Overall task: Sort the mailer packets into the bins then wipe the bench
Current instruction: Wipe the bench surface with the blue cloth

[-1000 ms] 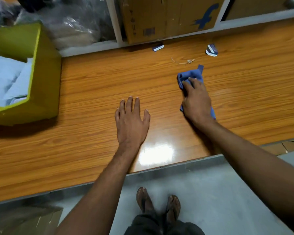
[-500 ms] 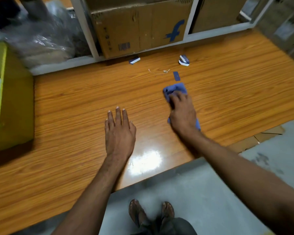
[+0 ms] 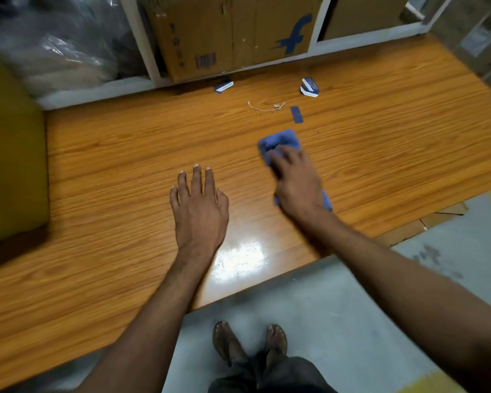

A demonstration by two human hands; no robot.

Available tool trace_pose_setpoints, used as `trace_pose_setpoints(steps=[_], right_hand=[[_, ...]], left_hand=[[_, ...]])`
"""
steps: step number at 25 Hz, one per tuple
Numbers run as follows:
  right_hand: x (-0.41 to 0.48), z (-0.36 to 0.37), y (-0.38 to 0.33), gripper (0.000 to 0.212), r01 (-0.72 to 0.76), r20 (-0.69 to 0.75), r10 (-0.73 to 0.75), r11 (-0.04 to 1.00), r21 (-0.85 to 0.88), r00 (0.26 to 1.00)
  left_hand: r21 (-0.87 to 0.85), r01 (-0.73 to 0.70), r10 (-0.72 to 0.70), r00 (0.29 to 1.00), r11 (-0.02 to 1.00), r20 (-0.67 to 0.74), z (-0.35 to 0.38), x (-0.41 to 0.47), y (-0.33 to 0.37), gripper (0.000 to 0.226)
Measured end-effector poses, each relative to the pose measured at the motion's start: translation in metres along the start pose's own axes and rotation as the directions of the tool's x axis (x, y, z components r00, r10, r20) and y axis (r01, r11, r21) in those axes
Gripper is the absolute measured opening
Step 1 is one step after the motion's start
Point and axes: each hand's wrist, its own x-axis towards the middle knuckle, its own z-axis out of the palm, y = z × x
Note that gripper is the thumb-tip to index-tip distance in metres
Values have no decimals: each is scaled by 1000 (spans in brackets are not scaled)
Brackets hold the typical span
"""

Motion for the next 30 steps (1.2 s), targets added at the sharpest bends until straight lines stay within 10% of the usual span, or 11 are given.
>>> trace_pose_setpoints(steps=[4,9,14,19,25,30], right_hand=[[-49,13,-40,66,247,69,-248,969,20,966],[7,-5,10,63,-231,-98,230,973,-6,968],[-2,22,-54,68,245,53,-243,969,-41,969],[55,13,4,59,-131,-117,123,989,-63,985],[20,36,-63,60,245,-41,-244,970,5,969],[110,35,-42,60,73,-58,-77,995,-65,995]], left_hand=[[-31,-10,10,1000,999,-1,0,0,-3,54],[-44,-34,34,999,998,2,-1,-1,-5,52],[-57,-77,73,995,995,-73,-7,52,-21,52],[-86,-17,15,999,996,-31,4,58,-15,58],[-71,12,-15,999,997,-41,6,57,-18,53],[-72,7,-11,998,997,-56,7,60,-19,53]])
